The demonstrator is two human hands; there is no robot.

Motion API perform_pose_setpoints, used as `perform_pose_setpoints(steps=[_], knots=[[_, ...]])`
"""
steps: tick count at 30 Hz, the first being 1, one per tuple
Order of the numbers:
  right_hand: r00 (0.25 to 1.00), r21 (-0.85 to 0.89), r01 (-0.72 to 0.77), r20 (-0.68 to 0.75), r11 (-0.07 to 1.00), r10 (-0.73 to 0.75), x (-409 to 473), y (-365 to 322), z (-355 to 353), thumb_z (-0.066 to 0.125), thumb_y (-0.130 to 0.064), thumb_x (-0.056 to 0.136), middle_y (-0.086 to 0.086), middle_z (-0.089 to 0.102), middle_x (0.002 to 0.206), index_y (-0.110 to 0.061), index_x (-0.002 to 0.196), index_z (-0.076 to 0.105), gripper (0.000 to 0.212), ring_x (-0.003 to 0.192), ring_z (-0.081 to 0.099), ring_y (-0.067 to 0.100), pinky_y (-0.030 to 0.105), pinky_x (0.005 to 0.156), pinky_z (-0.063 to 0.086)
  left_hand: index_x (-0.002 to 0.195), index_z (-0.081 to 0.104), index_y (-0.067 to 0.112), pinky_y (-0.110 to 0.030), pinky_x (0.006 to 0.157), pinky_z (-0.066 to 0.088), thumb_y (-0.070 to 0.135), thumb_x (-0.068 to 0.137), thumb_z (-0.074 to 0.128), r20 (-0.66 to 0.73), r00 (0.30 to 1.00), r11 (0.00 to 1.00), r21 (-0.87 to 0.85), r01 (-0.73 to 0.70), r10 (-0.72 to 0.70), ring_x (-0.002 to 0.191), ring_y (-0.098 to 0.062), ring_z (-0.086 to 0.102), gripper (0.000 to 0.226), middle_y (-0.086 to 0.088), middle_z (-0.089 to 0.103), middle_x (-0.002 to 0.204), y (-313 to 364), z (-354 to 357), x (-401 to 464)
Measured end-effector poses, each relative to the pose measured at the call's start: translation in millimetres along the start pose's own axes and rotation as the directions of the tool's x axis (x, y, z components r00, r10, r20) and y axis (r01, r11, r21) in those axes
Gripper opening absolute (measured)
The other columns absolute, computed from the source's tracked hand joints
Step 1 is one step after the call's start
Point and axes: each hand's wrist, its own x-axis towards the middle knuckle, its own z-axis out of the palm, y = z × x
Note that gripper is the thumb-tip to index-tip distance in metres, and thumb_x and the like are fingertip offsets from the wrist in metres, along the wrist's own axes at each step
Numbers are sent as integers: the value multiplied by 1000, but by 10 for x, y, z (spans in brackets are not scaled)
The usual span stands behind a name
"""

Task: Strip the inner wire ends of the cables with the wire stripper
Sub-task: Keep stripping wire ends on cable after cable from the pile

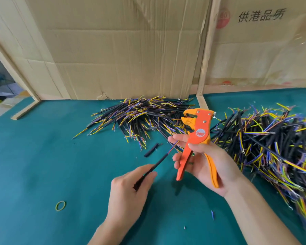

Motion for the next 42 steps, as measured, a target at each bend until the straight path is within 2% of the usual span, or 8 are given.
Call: perform_pose_setpoints(steps=[4,8,11,14,20,30,38,42], knots=[[1000,-13,29,12,999,-29,4,-62,-62,60,-12,85,22,58,142,7,132,60,51,82,64,34,42,75,56,93,73,35,-25,46,33,30,92,55,99,992,986,-138,97,-83,46,-9,37,18,-7,55,58,-33,-34,35],[998,21,60,22,998,-60,-1,-155,-156,57,-17,86,20,55,146,4,137,57,55,83,64,29,38,78,57,90,73,32,-26,52,41,24,88,59,215,972,982,-143,127,-94,51,-12,49,17,-2,64,64,-16,-33,35],[996,46,78,30,996,-80,-2,-204,-219,58,-22,85,17,53,149,4,138,56,59,84,65,26,36,79,57,91,74,37,-25,60,51,15,89,72,204,961,949,-217,228,-184,59,-16,64,22,3,71,69,-89,-31,101],[995,30,95,32,995,-96,12,-221,-255,58,-24,85,14,52,151,3,140,54,62,86,64,25,36,80,56,85,77,34,-18,54,49,6,88,75,195,949,904,-307,297,-246,54,-10,64,28,-2,73,67,-147,-44,151],[997,1,74,15,997,-74,68,-203,-295,58,-22,86,16,54,149,-1,141,55,59,89,66,27,38,81,57,84,80,26,-19,50,50,6,85,77,151,922,804,-454,385,-356,56,-16,69,20,-9,75,70,-155,-37,201],[998,-63,59,-28,996,-60,90,-189,-293,61,-20,83,20,56,145,-2,137,60,57,85,66,31,40,77,57,82,80,25,-23,51,53,10,82,80,156,913,782,-475,404,-377,61,-23,72,15,-9,75,71,-151,-45,213],[998,-106,51,-19,993,-53,91,-186,-282,59,-22,86,17,57,145,-2,137,60,55,84,66,30,41,79,57,78,79,22,-22,50,50,18,78,84,208,915,799,-444,404,-347,55,-17,68,6,-8,73,66,-161,-43,218],[998,-112,24,-56,993,-30,95,-158,-275,64,-22,81,19,61,136,-1,134,63,57,82,65,32,42,77,57,75,77,14,-21,47,45,17,67,90,147,908,681,-618,394,-392,54,-15,62,16,-10,69,65,-162,-129,307]])
